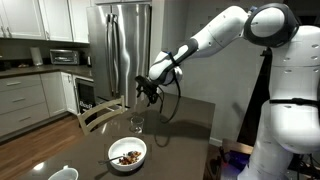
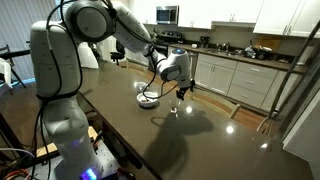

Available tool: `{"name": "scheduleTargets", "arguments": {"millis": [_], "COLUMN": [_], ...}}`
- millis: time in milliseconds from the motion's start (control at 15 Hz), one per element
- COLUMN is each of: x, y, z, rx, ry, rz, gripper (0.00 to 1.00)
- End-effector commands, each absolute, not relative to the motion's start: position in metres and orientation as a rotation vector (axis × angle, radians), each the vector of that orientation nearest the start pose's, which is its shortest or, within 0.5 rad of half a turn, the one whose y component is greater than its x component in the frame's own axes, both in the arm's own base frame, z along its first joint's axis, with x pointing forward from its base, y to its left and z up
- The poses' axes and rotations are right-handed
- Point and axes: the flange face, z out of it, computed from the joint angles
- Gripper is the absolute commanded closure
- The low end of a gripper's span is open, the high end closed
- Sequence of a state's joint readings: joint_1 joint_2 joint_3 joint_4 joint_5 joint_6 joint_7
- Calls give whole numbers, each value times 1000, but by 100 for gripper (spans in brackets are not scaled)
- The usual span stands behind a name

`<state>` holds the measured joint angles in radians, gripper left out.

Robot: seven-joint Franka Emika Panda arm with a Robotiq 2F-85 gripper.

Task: Pour the contents of the glass cup into the bowl

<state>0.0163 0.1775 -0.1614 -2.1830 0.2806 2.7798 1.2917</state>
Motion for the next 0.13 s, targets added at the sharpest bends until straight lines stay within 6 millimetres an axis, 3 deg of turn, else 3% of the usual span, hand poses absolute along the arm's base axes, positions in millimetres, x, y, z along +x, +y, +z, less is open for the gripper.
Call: {"name": "scheduleTargets", "arguments": {"millis": [0, 67], "x": [581, 581], "y": [-94, -93], "z": [356, 356], "rx": [-1872, -1872], "ry": [2046, 2046], "rz": [-406, -405], "gripper": [0, 0]}}
